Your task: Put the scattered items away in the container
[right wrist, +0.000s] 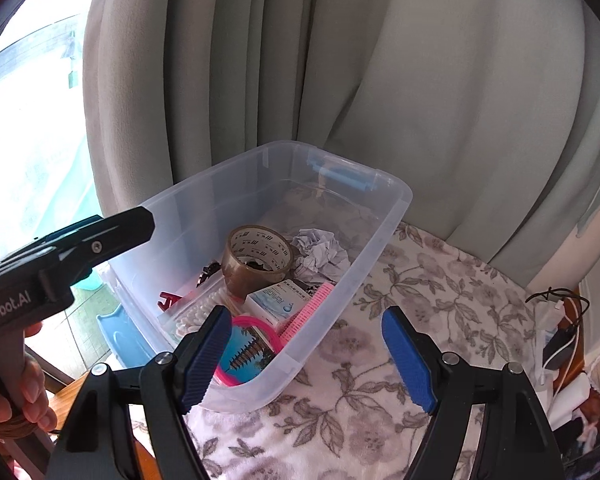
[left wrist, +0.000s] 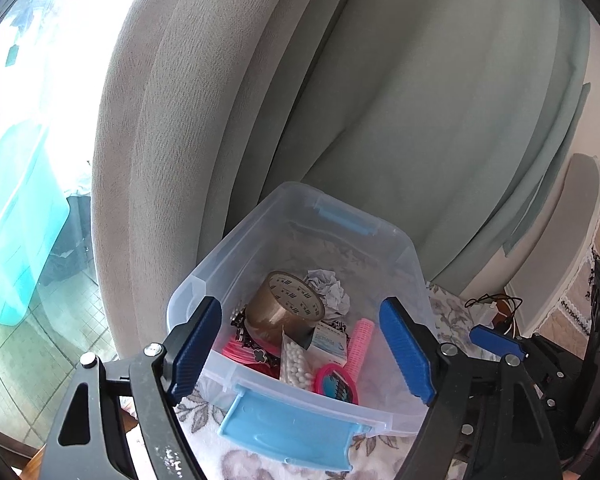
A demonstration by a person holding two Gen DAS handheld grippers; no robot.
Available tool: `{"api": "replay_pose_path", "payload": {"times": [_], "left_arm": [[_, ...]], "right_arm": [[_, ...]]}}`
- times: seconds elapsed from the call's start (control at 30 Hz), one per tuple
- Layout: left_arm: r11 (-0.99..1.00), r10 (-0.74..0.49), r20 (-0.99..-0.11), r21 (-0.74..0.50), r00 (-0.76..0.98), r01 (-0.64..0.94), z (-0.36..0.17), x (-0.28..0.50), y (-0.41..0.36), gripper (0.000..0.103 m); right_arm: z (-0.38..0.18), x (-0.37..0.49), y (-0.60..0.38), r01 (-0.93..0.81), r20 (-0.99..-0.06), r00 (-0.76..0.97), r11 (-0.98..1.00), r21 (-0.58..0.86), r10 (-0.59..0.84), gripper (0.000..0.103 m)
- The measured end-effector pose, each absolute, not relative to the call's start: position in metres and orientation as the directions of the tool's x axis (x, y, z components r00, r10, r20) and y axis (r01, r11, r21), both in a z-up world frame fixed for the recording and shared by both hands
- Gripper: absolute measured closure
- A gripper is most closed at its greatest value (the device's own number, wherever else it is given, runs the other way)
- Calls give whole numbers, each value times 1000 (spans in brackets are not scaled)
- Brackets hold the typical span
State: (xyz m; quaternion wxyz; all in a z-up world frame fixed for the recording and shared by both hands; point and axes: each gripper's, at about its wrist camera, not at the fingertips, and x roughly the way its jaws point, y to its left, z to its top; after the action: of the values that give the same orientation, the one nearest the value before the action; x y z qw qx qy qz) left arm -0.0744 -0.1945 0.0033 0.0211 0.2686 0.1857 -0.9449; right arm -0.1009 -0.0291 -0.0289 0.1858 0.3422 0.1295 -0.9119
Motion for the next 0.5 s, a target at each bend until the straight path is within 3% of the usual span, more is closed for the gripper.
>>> {"api": "replay_pose_path", "payload": {"times": [0.5], "left_arm": [[-971, -57, -570, -158, -820, 177, 23, -59, -147, 17]], "right_arm": [[-6, -81, 12, 364, -669, -700, -931, -30, -252, 22]]}}
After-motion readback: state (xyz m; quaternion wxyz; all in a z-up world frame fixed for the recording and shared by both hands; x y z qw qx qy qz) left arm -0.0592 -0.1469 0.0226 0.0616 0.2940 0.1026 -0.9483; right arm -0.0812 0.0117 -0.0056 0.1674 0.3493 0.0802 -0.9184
